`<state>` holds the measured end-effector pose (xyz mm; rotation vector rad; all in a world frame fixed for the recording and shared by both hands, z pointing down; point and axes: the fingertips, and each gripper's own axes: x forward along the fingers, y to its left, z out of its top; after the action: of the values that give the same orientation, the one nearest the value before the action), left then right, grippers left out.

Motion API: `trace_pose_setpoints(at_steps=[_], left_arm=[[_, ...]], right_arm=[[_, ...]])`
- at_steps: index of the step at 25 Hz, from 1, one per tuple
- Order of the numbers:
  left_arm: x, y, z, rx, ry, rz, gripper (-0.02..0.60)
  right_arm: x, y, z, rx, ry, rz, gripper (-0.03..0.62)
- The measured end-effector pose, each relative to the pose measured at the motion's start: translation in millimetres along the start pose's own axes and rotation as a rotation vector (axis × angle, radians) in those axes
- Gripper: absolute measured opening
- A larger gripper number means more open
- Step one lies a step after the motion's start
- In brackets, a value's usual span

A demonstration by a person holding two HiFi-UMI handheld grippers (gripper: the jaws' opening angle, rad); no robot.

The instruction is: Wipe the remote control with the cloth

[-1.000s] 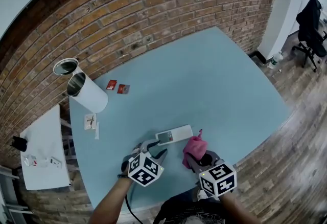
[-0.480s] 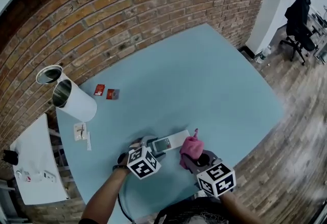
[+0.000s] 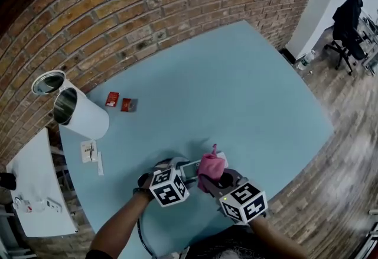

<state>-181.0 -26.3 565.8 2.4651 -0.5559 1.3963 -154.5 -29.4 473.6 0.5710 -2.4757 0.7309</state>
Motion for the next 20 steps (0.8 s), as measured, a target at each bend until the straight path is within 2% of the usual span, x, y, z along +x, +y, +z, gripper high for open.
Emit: trace_pose_setpoints(at_steps=[5,12,15,20], left_arm=[[-0.1,3.1,0.3,-0.034,-0.014,-0.016,0.298],[1.4,1.1,-2.2,-0.035,0.001,-0.028,0.301],[1.9,1.3,-2.3,-0.038,0.033,-0.029,0.301],[5.1,1.1,-3.9,-0.041,0.112,-0.033,0.301]], right_arm=[[27.2,2.7,19.3,0.026,-0.035,0.065,0.067],[56.1,10.6,19.7,0.047,-0.048,0.089,0.067],[63.3,14.6,17.6,0.063,-0.061,0.1,0.067],[67.1,10.8,8.0,0.022,-0.064,0.067,0.067]])
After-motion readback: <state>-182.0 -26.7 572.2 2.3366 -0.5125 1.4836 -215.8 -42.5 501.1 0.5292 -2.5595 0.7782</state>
